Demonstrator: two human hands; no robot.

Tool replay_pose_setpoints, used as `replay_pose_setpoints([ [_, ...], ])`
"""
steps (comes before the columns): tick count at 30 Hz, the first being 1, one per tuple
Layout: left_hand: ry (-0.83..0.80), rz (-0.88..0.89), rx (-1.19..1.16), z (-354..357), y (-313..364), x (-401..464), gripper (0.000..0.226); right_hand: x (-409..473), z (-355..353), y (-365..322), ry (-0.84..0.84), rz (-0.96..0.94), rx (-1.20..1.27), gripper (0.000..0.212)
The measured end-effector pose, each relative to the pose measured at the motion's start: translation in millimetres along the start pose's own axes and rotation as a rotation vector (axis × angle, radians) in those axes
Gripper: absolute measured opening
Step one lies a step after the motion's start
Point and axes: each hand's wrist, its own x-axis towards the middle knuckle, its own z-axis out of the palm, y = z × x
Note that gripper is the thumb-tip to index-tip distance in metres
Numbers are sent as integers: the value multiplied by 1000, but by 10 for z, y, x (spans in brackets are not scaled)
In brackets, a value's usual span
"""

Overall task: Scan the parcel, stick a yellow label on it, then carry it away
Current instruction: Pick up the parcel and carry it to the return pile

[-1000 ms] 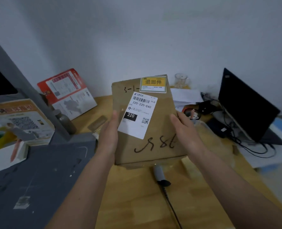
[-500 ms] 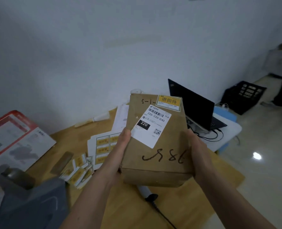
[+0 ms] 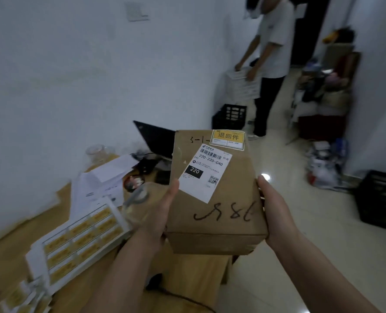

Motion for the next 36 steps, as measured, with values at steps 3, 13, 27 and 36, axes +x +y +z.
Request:
replay_pose_setpoints([
  [3, -165, -26, 27, 511, -37, 104, 34, -5, -518, -114, 97, -34, 33, 40],
  [13, -550, -161, 152, 2659, -436, 321, 59, -223, -2644, -609, 461, -115, 151, 35],
  [27, -812, -209, 221, 5099, -923, 97, 42, -503, -4869, -1050, 690, -178, 212, 38],
  [36, -937, -232, 279, 6141, -949, 311, 38, -355, -5682, -1230, 805, -256, 284, 33],
])
